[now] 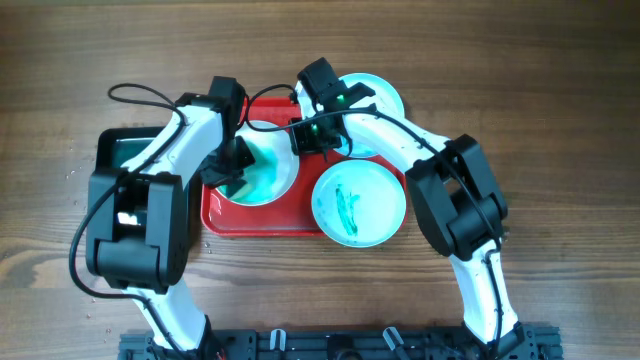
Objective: Clean dirty plates on tray and stack at the side
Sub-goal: 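Scrub the left plate with the sponge while the right gripper holds its rim, then lift the left plate with the right gripper, tilting it up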
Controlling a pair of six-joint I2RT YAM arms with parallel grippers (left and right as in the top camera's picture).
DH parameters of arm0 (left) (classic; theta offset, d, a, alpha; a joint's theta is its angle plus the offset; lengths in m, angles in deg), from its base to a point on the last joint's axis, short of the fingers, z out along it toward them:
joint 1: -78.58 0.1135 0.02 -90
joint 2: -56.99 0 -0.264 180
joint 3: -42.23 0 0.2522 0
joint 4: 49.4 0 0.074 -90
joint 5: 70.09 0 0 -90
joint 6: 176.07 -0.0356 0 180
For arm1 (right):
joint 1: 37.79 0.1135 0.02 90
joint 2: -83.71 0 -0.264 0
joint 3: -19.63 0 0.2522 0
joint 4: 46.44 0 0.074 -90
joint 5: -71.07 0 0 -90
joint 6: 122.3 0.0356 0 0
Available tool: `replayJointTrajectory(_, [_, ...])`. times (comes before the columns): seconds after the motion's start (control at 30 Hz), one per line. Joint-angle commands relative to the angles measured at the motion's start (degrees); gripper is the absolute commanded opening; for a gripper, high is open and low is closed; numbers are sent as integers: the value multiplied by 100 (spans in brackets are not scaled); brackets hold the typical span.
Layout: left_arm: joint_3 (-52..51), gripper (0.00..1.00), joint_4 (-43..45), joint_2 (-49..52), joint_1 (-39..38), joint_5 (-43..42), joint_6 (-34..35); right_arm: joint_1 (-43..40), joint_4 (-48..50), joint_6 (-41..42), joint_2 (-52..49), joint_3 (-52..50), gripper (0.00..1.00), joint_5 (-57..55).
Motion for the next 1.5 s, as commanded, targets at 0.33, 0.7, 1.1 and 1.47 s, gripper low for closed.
replayJointTrajectory(0.33, [269, 4, 881, 52, 245, -699, -472, -61, -35, -20, 44, -28, 4, -48])
replayJointTrajectory(0.7, [2575, 4, -1519, -708, 1255, 195, -396, 227, -299, 304, 11, -31, 11, -400])
replayJointTrajectory(1.1, [2544, 4, -1773, -704, 1394, 151, -719, 284, -879, 365, 400, 122, 4, -1327])
replayJointTrajectory(1.47, [2544, 4, -1508, -704, 1392, -221, -695, 1174, -1532, -334, 2085, 122, 4, -7060])
